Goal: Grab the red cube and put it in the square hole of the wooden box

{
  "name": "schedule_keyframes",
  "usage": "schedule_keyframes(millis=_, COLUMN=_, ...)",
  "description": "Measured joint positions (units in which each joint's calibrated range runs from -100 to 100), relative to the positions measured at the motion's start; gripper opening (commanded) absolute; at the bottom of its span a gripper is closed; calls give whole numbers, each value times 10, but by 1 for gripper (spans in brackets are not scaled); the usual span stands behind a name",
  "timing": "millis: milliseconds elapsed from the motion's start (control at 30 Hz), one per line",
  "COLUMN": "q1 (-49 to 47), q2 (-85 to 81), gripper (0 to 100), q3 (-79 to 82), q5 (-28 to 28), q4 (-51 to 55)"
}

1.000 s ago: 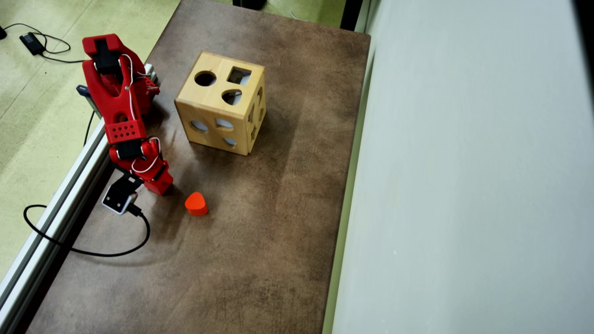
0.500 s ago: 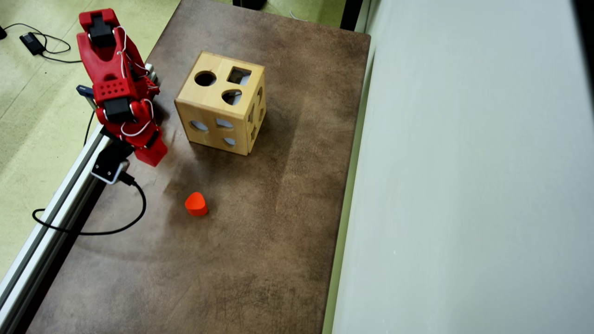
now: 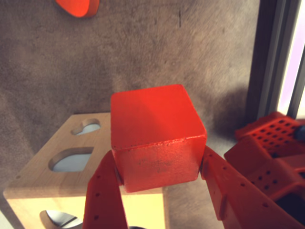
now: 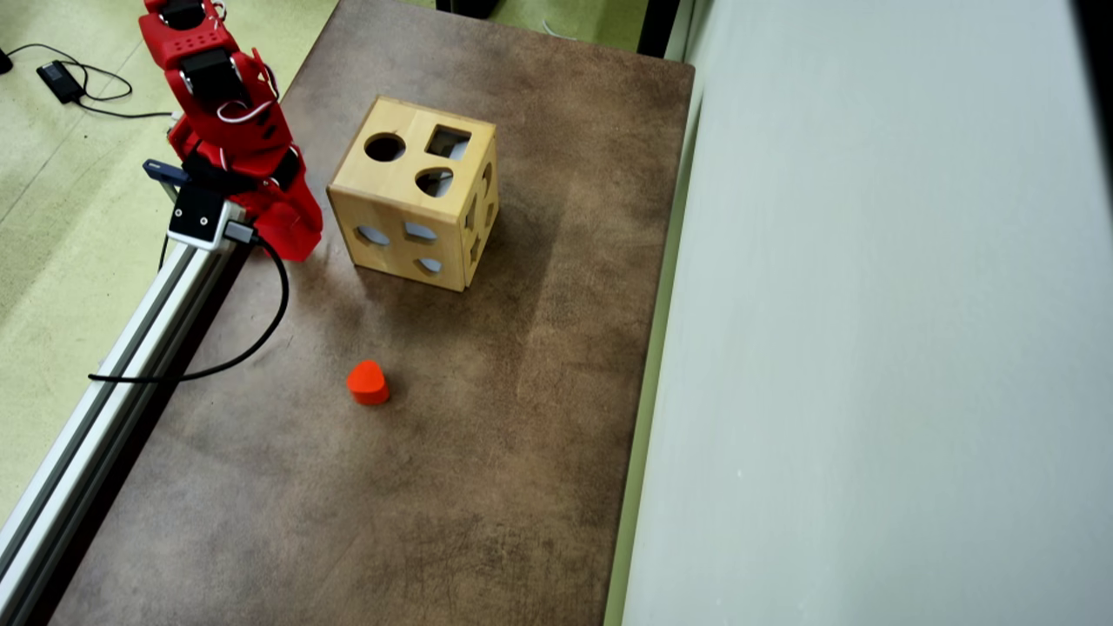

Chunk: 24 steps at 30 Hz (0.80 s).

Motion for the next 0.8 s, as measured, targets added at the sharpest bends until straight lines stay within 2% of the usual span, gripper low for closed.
schedule_keyframes(millis=200, q1=-84, q2=0, gripper=4, q3=0, q5=-52, q4=0)
schedule_keyframes(millis=467, q1=-212, q2=0, gripper=4, q3=-1, q5=-148, q4=0)
schedule_keyframes(millis=600, q1=-259, q2=-1, gripper=4, q3=-3, q5=-165, q4=0)
schedule_keyframes(millis=800, q1=-272, q2=-6, gripper=4, q3=-3, q5=-167, q4=0)
